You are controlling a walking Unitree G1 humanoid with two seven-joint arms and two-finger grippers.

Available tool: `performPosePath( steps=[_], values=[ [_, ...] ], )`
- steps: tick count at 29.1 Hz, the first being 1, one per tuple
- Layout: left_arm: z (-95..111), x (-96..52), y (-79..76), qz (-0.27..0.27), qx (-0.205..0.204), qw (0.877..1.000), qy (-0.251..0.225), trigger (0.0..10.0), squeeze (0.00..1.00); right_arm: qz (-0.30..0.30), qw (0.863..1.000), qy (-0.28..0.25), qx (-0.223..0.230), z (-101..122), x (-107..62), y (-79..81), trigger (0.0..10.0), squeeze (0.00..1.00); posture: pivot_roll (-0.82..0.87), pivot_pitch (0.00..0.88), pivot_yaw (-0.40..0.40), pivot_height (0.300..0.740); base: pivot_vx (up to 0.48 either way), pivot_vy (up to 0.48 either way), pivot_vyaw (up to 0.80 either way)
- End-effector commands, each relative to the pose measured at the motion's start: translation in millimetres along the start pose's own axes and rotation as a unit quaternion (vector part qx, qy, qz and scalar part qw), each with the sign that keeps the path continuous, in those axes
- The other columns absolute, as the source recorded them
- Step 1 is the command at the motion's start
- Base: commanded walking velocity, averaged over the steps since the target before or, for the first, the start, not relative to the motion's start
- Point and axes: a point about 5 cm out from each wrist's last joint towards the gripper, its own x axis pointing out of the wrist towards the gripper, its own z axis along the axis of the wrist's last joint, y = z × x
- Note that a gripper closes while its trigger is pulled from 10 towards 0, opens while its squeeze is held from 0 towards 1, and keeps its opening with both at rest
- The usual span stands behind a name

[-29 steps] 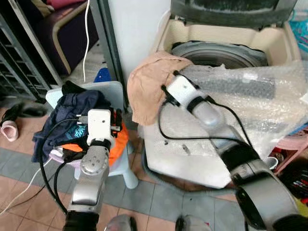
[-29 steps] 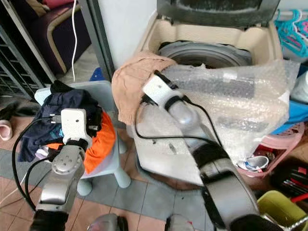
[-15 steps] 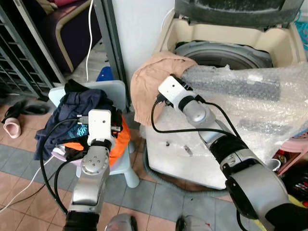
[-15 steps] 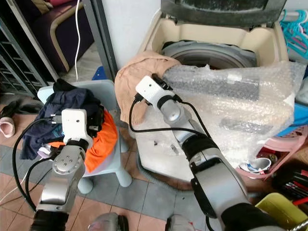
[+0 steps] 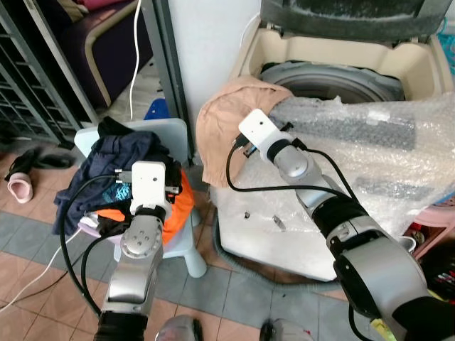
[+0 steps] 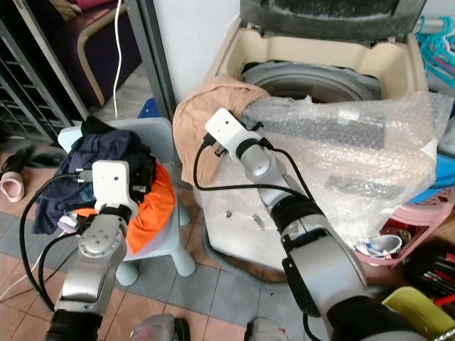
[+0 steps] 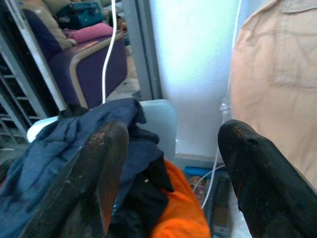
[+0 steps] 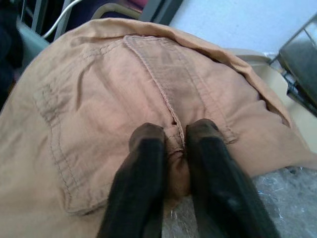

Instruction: Clothes washing

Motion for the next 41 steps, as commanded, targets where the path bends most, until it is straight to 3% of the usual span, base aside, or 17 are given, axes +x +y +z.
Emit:
performPosePath(
  steps=[1,3,5,12,13,14,16,17,18,19,20,21,23,24,28,34,41],
  values=[
    [-0.5,0.5,1.5,0.006,0.006,1.0,0.001,10.0,0.0,-0.034,0.998,0.042,0.026,-14.4,-3.0,-14.4,0.0,0.0,0.0,0.044,0.042,0.74,0.0,0.0,0.0],
    [-0.7,1.0,1.4,0.007,0.006,1.0,0.001,10.0,0.0,-0.083,0.99,0.033,0.107,-9.1,-1.8,-33.9,0.0,0.0,-0.01,0.039,0.041,0.74,0.0,0.0,0.0],
    [-0.6,1.1,1.5,0.008,0.006,1.0,0.001,10.0,0.0,-0.11,0.982,0.024,0.15,-6.3,-2.1,-44.6,0.0,0.0,-0.01,0.039,0.041,0.74,0.0,0.0,0.0],
    [-0.6,1.6,2.6,0.006,0.007,1.0,0.0,10.0,0.0,-0.154,0.954,-0.021,0.255,3.0,-3.8,-68.4,0.0,0.0,-0.01,0.037,0.047,0.74,0.0,0.0,0.0],
    [-0.7,1.8,2.6,0.006,0.008,1.0,0.0,10.0,0.0,-0.165,0.948,-0.027,0.272,3.4,-4.6,-72.9,0.0,0.0,-0.01,0.035,0.048,0.74,0.0,0.0,0.0],
    [-0.6,2.2,2.9,0.006,0.009,1.0,0.0,10.0,0.0,-0.196,0.931,-0.04,0.304,3.7,-7.5,-86.0,0.0,0.0,-0.01,0.034,0.049,0.74,0.0,0.0,0.0],
    [-0.5,2.7,3.2,0.006,0.01,1.0,0.0,10.0,0.0,-0.237,0.92,-0.052,0.309,4.5,-12.4,-101.8,0.0,0.0,0.0,0.032,0.051,0.74,0.0,0.0,0.0],
    [-0.7,3.0,3.6,0.006,0.011,1.0,0.0,10.0,0.0,-0.308,0.901,-0.048,0.302,1.4,-22.1,-125.5,0.0,0.0,0.0,0.031,0.052,0.74,0.0,0.0,0.0],
    [-0.8,3.1,3.7,0.007,0.011,1.0,0.0,10.0,0.0,-0.337,0.891,-0.039,0.303,-1.4,-26.7,-135.1,0.0,0.0,0.0,0.031,0.052,0.74,0.0,0.0,0.0],
    [-0.8,3.2,3.7,0.007,0.012,1.0,0.0,10.0,0.0,-0.374,0.881,-0.021,0.288,-5.4,-33.2,-146.7,3.9,0.0,0.0,0.031,0.052,0.74,0.0,0.0,0.0],
    [-0.8,3.2,3.7,0.007,0.012,1.0,0.0,10.0,0.0,-0.388,0.882,-0.012,0.266,-6.2,-35.7,-151.1,5.6,0.0,0.0,0.031,0.052,0.74,0.0,0.0,0.0],
    [-0.7,3.3,3.7,0.006,0.012,1.0,0.0,10.0,0.0,-0.405,0.892,-0.009,0.202,-1.7,-39.4,-159.6,10.0,0.0,0.0,0.031,0.052,0.74,0.0,0.0,0.0],
    [-0.8,3.7,3.6,0.006,0.012,1.0,0.0,10.0,0.0,-0.399,0.901,-0.027,0.168,5.7,-39.6,-162.6,10.0,0.0,-0.01,0.027,0.051,0.74,0.0,0.0,0.0],
    [-0.8,3.8,3.6,0.007,0.012,1.0,0.0,10.0,0.0,-0.393,0.905,-0.037,0.161,8.8,-39.0,-162.0,10.0,1.0,-0.01,0.027,0.051,0.74,0.0,0.0,0.0],
    [-0.8,3.9,3.5,0.007,0.012,1.0,-0.001,10.0,0.0,-0.365,0.918,-0.065,0.138,15.4,-36.1,-153.9,10.0,1.0,-0.01,0.027,0.051,0.74,0.0,0.0,0.0],
    [-0.1,5.3,5.3,0.018,0.013,1.0,0.001,10.0,0.0,-0.289,0.946,-0.098,0.107,10.8,-35.9,-121.5,10.0,1.0,-0.01,0.037,0.056,0.74,0.0,0.0,0.0],
    [11.3,7.9,10.1,0.028,0.022,0.999,-0.012,10.0,0.0,-0.232,0.951,-0.17,0.111,23.2,-59.1,-95.7,10.0,1.0,-0.02,0.084,0.061,0.74,0.0,0.0,0.0]
  ],
)
